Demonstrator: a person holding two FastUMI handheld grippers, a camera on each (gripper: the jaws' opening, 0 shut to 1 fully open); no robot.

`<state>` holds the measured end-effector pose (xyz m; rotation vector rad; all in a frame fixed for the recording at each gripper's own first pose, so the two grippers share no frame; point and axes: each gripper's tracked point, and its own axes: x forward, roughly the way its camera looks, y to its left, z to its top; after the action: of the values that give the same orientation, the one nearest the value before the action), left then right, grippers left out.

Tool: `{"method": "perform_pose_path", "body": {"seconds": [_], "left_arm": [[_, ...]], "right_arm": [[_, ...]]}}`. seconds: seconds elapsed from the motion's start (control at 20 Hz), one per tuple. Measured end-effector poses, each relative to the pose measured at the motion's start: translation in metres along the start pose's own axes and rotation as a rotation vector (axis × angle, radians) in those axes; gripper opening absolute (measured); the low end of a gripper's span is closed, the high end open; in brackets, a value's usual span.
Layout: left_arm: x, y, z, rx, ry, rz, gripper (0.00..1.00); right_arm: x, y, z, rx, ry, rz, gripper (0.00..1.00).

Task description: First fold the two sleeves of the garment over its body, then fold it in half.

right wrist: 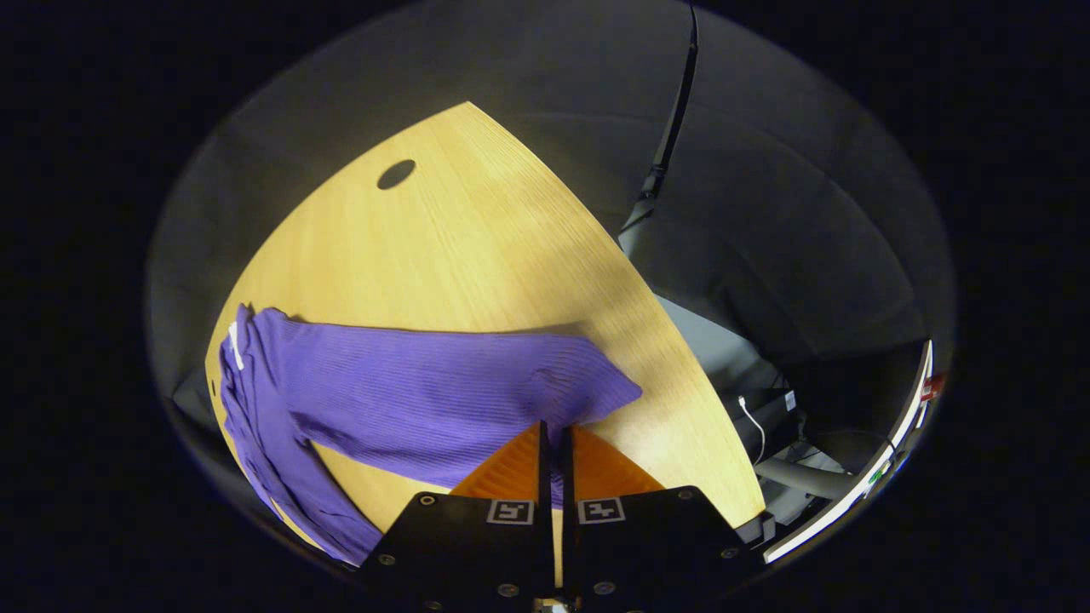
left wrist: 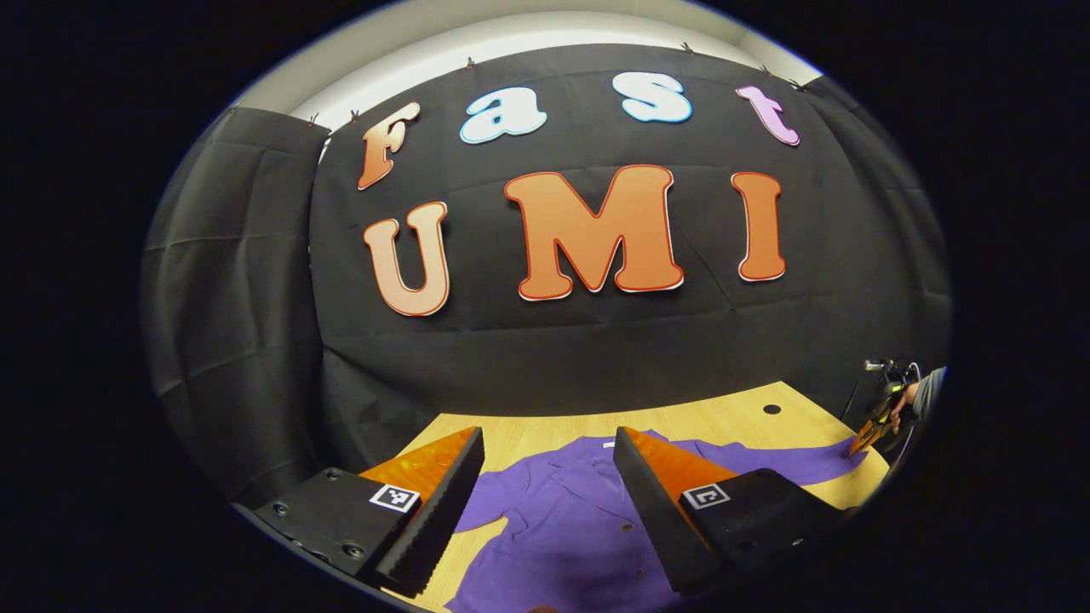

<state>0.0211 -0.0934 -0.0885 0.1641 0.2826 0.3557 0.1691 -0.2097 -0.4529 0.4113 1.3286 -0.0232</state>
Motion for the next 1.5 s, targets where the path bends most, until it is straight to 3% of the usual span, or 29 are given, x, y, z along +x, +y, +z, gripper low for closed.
{"method": "perform_pose_path", "body": {"seconds": [0.35, 0.7, 1.1, 1.4, 1.5], "left_arm": [[0.027, 0.069, -0.003, -0.021, -0.048, -0.089, 0.96], [0.055, 0.157, -0.025, -0.069, -0.046, -0.078, 0.96], [0.073, 0.208, -0.053, -0.114, 0.006, -0.079, 0.96], [0.073, 0.243, -0.068, -0.129, 0.025, -0.066, 0.96], [0.071, 0.257, -0.071, -0.124, 0.03, -0.052, 0.92]], "right_arm": [[-0.076, 0.075, 0.002, -0.001, -0.125, 0.027, 0.04], [-0.132, 0.164, -0.002, -0.09, -0.224, 0.004, 0.04], [-0.176, 0.294, -0.027, -0.236, -0.267, 0.096, 0.04], [-0.185, 0.387, -0.065, -0.286, -0.256, 0.215, 0.04], [-0.186, 0.412, -0.074, -0.312, -0.252, 0.233, 0.04]]}}
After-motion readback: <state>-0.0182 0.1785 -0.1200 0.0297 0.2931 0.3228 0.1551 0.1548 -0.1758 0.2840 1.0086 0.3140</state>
